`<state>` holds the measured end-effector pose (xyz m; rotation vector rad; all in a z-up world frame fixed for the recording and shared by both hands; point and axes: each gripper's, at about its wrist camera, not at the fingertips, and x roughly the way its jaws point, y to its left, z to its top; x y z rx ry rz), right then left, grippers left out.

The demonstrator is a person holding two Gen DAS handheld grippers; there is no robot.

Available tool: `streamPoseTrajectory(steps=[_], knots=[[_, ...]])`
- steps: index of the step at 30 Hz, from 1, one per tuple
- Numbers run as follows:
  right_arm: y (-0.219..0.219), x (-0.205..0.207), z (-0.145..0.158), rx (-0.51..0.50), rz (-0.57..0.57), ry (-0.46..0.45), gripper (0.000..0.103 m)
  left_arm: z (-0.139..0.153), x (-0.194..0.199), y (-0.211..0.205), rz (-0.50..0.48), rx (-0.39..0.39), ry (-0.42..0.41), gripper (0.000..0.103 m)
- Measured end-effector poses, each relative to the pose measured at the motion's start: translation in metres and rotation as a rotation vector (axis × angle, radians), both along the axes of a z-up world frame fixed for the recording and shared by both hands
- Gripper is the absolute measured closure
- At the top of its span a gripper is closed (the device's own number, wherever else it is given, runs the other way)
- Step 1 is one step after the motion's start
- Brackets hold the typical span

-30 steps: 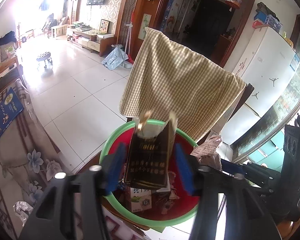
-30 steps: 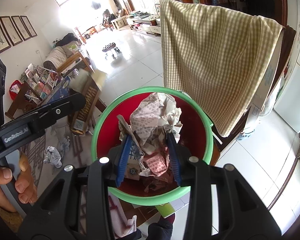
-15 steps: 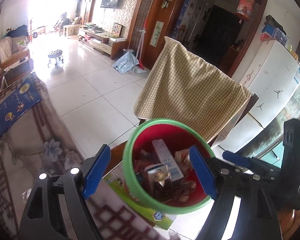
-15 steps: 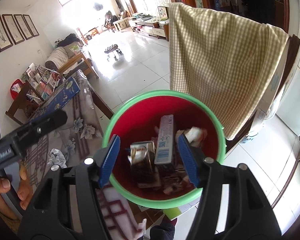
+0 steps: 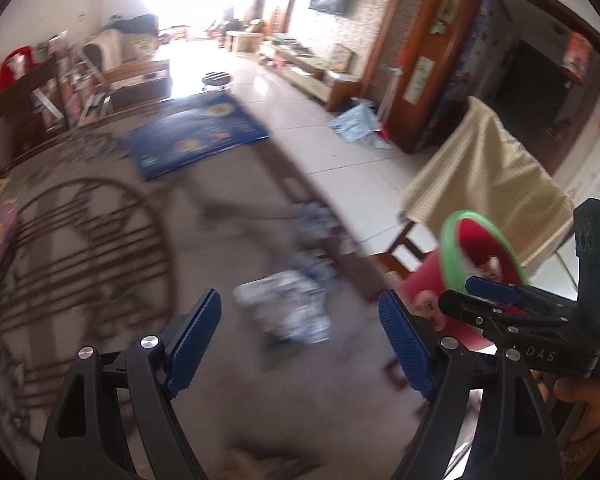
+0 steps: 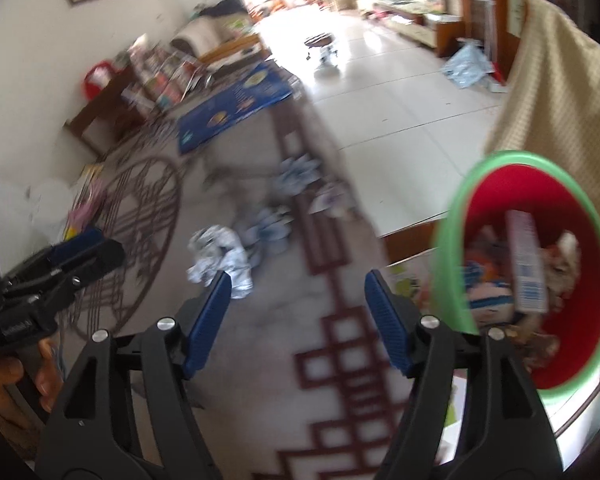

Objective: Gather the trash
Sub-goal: 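Move both open tools back over the table, then grasp the pink snack wrapper with the left tool while the right tool grasps the silver foil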

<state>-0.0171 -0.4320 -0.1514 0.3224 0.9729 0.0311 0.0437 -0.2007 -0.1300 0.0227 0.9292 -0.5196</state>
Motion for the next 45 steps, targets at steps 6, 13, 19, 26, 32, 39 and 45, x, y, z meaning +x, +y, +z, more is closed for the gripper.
streamPoseTrajectory(steps=[6, 13, 19, 26, 32, 39, 45], knots=[[0.066, 0.056, -0.033, 0.019, 0.089, 0.071, 0.029, -0.009, 0.024, 0.11, 0.151, 0.044, 0.007, 0.026], [0.111, 0.094, -0.067, -0.027, 0.071, 0.168, 0.037, -0.01, 0.077, 0.226, 0.263, 0.15, -0.026, 0.022], [0.121, 0.084, -0.063, -0.034, 0.017, 0.18, 0.065, -0.022, 0.156, 0.289, 0.303, 0.289, -0.054, 0.022], [0.123, 0.07, -0.061, -0.025, -0.036, 0.204, 0.065, -0.071, 0.225, 0.312, 0.343, 0.367, 0.027, 0.023], [0.125, 0.064, -0.06, -0.023, -0.06, 0.217, 0.064, -0.102, 0.237, 0.306, 0.318, 0.389, 0.101, 0.083], [0.13, 0.064, -0.048, -0.01, -0.059, 0.185, 0.042, -0.101, 0.204, 0.302, 0.351, 0.208, 0.149, 0.103], [0.132, 0.071, -0.04, -0.057, -0.037, 0.165, 0.03, -0.068, 0.181, 0.28, 0.324, 0.205, 0.018, 0.071]])
